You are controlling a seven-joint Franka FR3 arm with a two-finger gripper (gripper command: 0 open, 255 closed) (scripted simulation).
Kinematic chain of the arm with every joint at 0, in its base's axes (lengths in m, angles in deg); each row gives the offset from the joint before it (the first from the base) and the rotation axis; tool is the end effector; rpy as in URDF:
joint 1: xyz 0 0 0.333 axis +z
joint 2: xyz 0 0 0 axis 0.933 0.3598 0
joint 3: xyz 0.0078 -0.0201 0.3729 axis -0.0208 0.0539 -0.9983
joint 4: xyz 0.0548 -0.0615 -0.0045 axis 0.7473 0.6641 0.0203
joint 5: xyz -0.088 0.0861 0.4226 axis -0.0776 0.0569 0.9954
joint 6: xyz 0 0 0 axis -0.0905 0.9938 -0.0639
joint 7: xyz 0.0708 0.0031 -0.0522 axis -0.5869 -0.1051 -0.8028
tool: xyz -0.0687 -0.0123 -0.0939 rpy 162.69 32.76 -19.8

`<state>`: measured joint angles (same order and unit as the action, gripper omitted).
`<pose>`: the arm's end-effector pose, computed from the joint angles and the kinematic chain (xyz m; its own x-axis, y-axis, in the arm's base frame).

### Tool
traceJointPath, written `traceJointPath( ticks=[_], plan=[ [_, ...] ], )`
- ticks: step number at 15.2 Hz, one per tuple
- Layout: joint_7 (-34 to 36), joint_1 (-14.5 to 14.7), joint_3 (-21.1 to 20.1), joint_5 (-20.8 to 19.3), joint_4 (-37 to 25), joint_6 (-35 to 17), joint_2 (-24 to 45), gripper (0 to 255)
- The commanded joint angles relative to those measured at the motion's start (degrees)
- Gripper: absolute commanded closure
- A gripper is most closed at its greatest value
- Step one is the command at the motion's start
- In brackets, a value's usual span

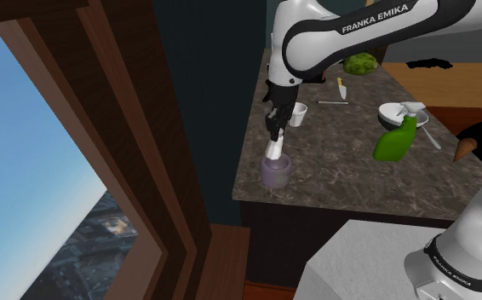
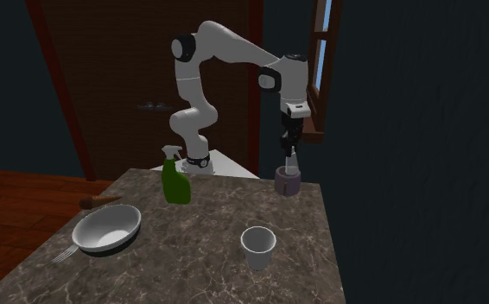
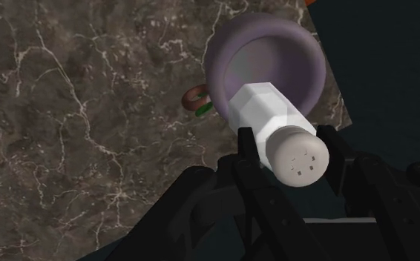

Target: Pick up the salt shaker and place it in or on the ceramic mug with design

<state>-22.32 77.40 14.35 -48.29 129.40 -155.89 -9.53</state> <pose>0.5380 0.1496 0.4914 0.9613 0.2753 0.0138 0.2755 -0.9584 -0.0744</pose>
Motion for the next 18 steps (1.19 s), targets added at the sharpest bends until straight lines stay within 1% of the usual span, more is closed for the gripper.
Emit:
traceJointPath(
  ticks=[1, 2, 7, 11, 18],
  plan=[
    [0.0, 0.0, 0.0, 0.0, 0.0, -0.01, 0.0, 255],
    [0.0, 0.0, 0.0, 0.0, 0.0, -0.01, 0.0, 0],
    [0.0, 0.0, 0.0, 0.0, 0.0, -0.01, 0.0, 0],
    [0.03, -0.27, 0.37, -0.15, -5.72, 7.21, -1.48, 0],
    [0.03, -0.27, 0.37, -0.15, -5.72, 7.21, -1.48, 0]
  ],
)
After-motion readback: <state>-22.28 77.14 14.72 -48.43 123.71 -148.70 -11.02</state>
